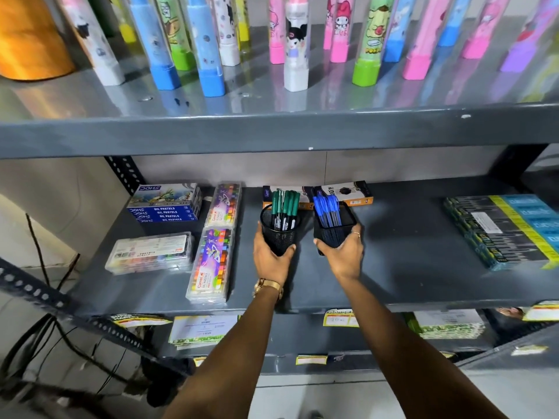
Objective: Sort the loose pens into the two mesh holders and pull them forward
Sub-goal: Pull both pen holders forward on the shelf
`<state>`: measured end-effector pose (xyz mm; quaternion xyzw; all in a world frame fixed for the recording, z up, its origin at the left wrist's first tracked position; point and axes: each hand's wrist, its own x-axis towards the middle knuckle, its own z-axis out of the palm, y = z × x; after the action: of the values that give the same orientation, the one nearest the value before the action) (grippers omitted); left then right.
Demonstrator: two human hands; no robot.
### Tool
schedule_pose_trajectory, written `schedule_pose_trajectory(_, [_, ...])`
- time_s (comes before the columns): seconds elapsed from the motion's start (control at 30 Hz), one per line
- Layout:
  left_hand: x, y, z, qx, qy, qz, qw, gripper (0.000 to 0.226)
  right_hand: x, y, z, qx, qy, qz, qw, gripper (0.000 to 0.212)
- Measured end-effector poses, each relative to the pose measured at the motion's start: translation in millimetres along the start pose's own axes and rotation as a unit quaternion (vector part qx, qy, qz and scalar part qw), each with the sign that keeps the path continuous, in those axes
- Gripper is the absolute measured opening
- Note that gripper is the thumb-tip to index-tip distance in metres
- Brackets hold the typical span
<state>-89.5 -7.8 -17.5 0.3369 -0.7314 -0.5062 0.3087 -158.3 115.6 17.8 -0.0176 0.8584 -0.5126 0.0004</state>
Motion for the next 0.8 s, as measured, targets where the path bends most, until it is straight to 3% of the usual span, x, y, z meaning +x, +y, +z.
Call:
schedule_pose_trajectory(0.23, [-18, -3, -18, 0.022, 0.008, 0.044, 0.999, 0.074, -28, 13, -10, -0.019, 0.023, -0.018, 0.999, 0.084])
schedule_pose_trajectory(0.8, [-106, 16, -36, 0.062, 0.02, 0.022, 0.998, 0.071, -90, 23, -61, -0.005, -0.018, -0.025, 1.0, 0.081])
